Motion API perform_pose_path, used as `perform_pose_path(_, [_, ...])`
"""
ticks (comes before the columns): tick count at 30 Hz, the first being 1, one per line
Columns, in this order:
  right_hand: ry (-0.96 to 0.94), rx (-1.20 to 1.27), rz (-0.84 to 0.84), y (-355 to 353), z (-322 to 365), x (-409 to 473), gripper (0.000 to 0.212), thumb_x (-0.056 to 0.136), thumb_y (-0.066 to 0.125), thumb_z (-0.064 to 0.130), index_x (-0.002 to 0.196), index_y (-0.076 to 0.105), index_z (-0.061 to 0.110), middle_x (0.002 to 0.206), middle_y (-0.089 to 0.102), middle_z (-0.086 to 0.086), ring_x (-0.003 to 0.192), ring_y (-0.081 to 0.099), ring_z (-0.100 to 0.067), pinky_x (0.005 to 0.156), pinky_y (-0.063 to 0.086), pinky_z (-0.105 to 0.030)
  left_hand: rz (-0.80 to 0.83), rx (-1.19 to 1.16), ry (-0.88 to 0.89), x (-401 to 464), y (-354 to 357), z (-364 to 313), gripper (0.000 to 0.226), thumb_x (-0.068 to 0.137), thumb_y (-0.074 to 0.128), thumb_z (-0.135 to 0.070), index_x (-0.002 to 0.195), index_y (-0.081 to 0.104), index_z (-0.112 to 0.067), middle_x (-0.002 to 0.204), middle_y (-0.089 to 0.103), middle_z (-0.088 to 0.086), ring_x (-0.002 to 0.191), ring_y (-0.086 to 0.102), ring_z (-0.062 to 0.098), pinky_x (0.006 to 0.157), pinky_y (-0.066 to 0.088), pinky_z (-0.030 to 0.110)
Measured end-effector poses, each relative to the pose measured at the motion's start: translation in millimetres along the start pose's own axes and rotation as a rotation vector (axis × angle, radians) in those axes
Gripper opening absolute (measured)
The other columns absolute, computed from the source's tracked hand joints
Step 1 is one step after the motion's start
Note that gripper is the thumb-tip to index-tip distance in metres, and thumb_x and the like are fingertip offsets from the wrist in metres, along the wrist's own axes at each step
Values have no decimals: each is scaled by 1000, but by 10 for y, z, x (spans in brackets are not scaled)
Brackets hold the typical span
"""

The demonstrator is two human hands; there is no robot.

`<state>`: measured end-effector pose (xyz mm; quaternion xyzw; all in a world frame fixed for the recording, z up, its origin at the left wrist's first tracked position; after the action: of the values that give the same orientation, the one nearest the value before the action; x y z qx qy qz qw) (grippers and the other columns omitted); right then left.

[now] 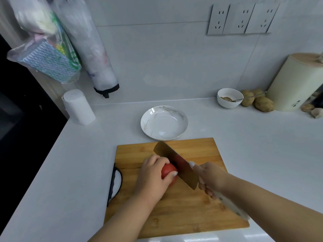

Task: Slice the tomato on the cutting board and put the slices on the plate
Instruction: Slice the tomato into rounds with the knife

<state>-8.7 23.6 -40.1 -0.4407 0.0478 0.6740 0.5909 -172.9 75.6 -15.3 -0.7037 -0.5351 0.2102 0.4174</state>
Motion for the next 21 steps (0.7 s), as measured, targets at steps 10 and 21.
perform_pose_path(10, [-131, -26, -71, -240, 234, -227, 63, 96, 33, 60, 61, 49, 10, 46, 50, -9, 35, 41, -19, 54, 43, -28, 28, 9, 6, -7, -36, -25, 27, 87, 58, -41, 112, 55, -31, 113, 46, -17, 107, 38, 4, 88, 35, 17])
perform_pose_path(21, [-116, -117, -5, -224, 220, -385, 59, 96, 33, 59, 64, 47, 12, 46, 52, -3, 33, 44, -16, 52, 46, -26, 18, -2, 16, -10, -51, -41, 24, 86, 58, -43, 107, 55, -31, 109, 47, -16, 106, 40, 5, 88, 39, 20])
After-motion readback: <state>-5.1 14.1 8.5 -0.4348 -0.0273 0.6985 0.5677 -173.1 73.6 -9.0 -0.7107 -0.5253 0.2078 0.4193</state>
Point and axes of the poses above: each hand's wrist, its own x-axis towards the middle knuckle, its own y-axis out of the palm, z = x × y, the point moved 9 cm from there along x, towards the middle knuckle
